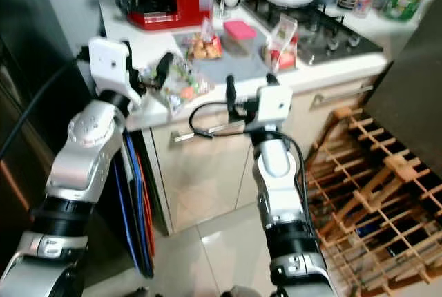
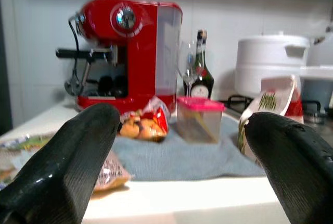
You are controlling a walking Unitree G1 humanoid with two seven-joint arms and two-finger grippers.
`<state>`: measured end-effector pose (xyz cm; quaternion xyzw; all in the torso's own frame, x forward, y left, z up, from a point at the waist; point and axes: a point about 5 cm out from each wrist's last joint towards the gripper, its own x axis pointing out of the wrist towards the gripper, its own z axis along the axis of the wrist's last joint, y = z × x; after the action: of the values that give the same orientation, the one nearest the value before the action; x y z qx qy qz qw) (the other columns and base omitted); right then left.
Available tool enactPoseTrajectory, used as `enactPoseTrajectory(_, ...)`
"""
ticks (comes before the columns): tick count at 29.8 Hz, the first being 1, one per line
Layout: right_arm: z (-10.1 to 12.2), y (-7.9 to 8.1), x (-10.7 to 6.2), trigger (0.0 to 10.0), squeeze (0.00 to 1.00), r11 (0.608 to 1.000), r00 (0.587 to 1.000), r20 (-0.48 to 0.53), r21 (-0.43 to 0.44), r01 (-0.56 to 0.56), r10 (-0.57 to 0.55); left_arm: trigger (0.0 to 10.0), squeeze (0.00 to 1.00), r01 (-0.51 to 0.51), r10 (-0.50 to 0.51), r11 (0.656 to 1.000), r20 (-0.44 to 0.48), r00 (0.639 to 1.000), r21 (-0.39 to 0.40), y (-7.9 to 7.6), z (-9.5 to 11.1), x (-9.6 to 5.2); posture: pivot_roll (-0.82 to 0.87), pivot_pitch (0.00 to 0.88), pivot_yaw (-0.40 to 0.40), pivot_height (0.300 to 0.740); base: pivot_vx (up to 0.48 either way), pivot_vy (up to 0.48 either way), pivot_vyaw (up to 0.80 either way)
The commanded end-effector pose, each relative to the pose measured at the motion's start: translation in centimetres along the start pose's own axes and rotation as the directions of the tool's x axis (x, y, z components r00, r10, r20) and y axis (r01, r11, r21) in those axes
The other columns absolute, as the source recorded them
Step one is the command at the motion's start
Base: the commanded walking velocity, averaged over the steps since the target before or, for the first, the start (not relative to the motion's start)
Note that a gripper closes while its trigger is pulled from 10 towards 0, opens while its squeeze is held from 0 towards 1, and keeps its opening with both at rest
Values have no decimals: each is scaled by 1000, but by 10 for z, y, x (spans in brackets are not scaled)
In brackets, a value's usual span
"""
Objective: Restocking fridge
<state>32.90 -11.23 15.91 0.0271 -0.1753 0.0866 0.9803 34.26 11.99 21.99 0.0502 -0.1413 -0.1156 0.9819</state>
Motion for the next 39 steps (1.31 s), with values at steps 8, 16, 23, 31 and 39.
enactPoseTrajectory(8, 3, 0, 1, 10000, 0, 1000, 1000, 11, 0, -7, 7, 10000, 0, -137, 136, 990, -52, 989, -23, 15, -3, 4, -91, 0, -9, 740, 412, -153, 0)
enactPoseTrajectory(16, 0, 5, -1, 10000, 0, 999, 1000, -4, 16, -28, 28, 10000, 0, -230, 223, 972, -129, 966, -42, 31, -8, 8, -87, 0, -8, 740, 0, 0, 0)
enactPoseTrajectory(23, -1, 6, -3, 10000, 0, 999, 1000, -9, 28, -21, 21, 10000, 0, -208, 159, 936, -186, 970, -283, 35, -3, 23, -89, 0, 0, 740, 0, 0, 0)
enactPoseTrajectory(31, -2, 5, -7, 10000, 0, 999, 1000, -21, 30, -14, 15, 10000, 0, -208, 107, 922, -302, 947, -326, 24, -17, 28, -100, 0, 5, 740, 0, 0, 0)
enactPoseTrajectory(39, -4, 4, -10, 10000, 0, 999, 1000, -29, 31, -8, 9, 10000, 0, -261, 107, 913, -434, 894, -314, 23, -36, 22, -101, 0, 10, 740, 0, 0, 0)
